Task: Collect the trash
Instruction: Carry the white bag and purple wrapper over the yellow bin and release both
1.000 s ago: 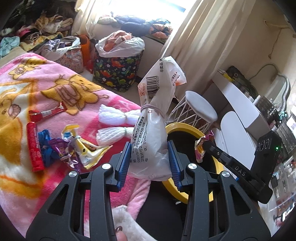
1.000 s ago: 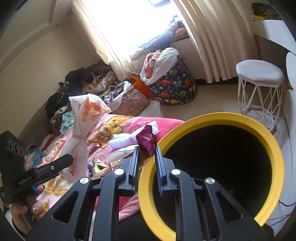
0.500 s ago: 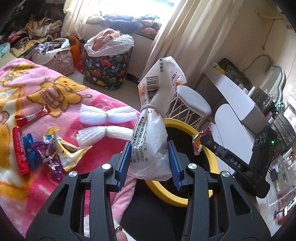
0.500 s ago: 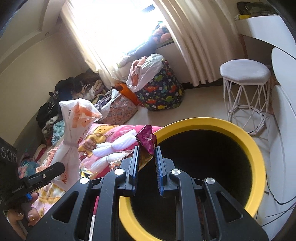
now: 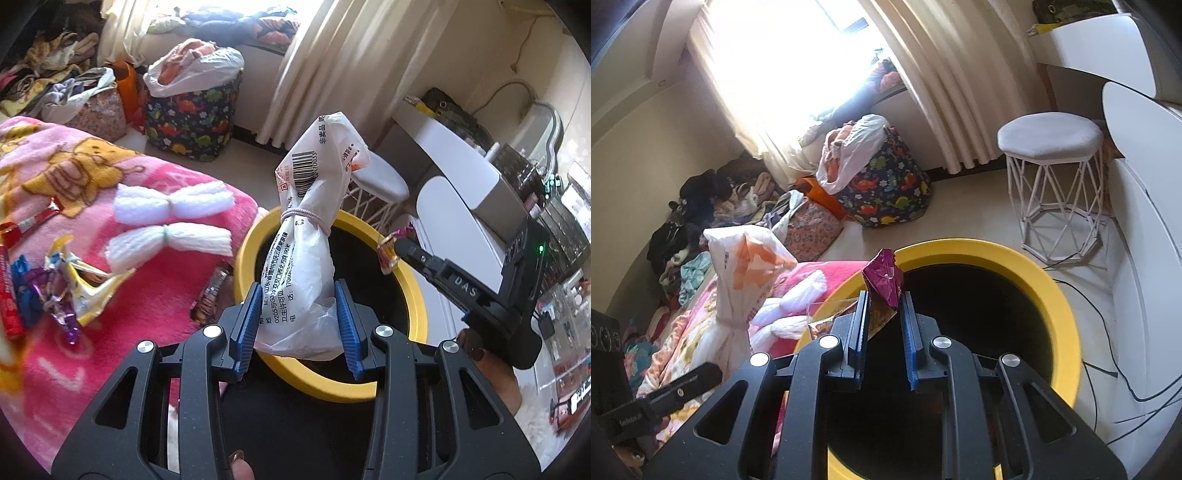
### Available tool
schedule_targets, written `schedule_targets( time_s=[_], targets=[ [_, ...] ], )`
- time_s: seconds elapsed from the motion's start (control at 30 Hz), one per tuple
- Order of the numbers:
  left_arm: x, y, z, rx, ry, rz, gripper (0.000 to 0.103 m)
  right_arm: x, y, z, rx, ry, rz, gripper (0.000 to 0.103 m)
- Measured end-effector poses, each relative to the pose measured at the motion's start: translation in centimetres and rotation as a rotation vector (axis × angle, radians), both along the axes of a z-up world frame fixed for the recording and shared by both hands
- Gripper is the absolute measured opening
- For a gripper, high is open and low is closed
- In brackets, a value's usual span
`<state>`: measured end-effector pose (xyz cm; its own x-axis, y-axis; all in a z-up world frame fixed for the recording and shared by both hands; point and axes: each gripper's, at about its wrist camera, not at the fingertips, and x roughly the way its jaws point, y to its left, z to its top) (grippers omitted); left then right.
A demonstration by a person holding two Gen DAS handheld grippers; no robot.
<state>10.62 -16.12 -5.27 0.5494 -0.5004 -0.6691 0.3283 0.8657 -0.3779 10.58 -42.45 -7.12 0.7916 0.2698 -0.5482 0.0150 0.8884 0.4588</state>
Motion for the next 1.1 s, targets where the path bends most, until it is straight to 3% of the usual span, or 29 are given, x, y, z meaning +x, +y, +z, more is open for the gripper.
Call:
schedule_targets(
  time_s=[0.47, 0.87, 1.0, 1.1],
  targets=[
    [0.6, -2.9, -2.6, 0.074, 0.038, -0.05, 0.033, 0.5, -2.1, -1.9, -0.029, 0.075, -0.079, 0.017],
    [1.5, -4.4, -3.7, 0.112, 0.036, -0.065, 0.036, 0.6, -2.5, -2.6, -0.044, 0.101, -0.076, 0.019],
    [1.9, -3.9, -3.5, 0.09, 0.029, -0.048, 0.049, 0.5, -2.1, -2.5, -0.042, 0.096, -0.068, 0.032],
    [1.8, -3.3, -3.0, 0.096, -0.004, -0.019, 0.072, 0.4, -2.0, -2.5, -0.04, 0.088, -0.074, 0.047]
  ],
)
